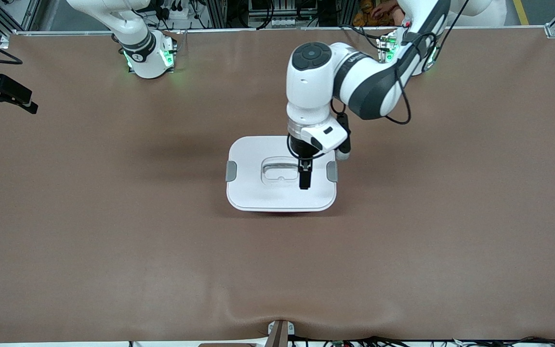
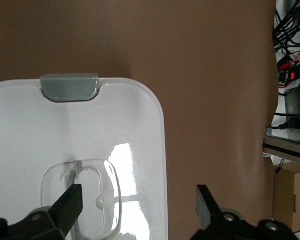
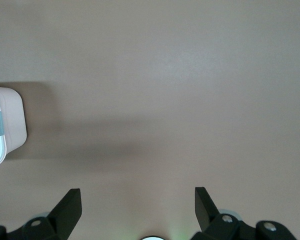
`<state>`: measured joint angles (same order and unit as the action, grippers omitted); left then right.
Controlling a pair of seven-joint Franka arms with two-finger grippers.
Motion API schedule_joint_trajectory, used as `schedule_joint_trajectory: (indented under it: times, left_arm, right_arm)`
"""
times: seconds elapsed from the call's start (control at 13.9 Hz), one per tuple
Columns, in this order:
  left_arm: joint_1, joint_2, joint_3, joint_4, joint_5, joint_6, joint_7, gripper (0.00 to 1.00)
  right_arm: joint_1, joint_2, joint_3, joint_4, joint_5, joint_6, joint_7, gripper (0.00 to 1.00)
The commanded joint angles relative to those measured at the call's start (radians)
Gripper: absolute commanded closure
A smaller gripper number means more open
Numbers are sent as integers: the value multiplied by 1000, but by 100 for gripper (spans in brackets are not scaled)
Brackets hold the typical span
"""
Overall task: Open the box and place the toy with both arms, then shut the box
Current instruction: 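Open the left gripper and release the lid handle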
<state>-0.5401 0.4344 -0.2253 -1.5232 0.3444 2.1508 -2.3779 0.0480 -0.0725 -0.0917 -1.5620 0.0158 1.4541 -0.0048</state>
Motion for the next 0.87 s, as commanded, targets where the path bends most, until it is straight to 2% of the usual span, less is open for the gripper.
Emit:
schedule_joint_trajectory:
  times: [0.0, 0.51, 0.79]
  left_arm:
    - [23, -20, -6, 15, -24, -29, 123, 0]
    - [135, -68, -9, 20, -67, -78, 406, 0]
    - [152, -72, -2, 20, -70, -104, 555, 0]
  right_arm:
    - [4, -3, 0, 10, -17, -8, 16, 0]
    - [1, -3, -2, 10, -17, -8, 19, 0]
    - [1, -3, 0, 10, -17, -8, 19, 0]
